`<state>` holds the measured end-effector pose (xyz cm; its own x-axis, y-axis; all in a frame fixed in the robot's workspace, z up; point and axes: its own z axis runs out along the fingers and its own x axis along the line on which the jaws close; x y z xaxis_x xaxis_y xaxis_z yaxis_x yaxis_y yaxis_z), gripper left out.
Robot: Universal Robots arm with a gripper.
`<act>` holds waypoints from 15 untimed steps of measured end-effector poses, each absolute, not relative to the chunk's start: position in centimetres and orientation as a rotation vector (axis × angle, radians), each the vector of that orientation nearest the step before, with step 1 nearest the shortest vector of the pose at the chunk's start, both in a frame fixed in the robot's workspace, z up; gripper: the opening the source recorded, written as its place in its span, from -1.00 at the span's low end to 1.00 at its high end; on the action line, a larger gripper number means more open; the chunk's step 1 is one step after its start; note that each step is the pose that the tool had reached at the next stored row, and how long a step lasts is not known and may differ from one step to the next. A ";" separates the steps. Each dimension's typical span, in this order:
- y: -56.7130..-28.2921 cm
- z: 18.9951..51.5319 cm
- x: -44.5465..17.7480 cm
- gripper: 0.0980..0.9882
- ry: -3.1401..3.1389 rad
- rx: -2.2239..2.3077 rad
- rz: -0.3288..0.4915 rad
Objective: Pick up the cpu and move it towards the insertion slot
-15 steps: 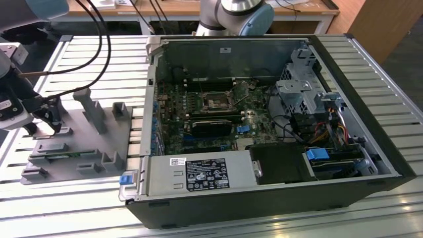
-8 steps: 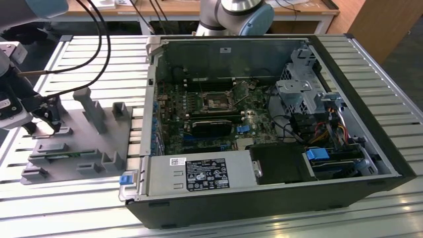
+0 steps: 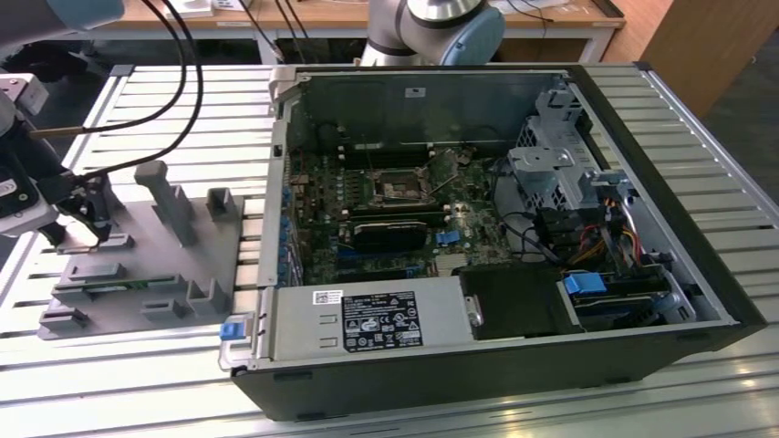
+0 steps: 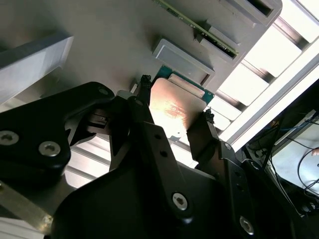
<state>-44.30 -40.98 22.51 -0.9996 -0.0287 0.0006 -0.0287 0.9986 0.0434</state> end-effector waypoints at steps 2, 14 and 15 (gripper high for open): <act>-41.0 22.5 -44.3 0.00 -3.139 0.045 -0.068; -41.0 22.8 -44.3 0.00 -3.139 0.045 -0.068; -41.0 22.8 -44.3 0.00 -3.139 0.045 -0.068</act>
<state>-44.30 -40.98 22.82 -0.9996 -0.0288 0.0006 -0.0287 0.9986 0.0433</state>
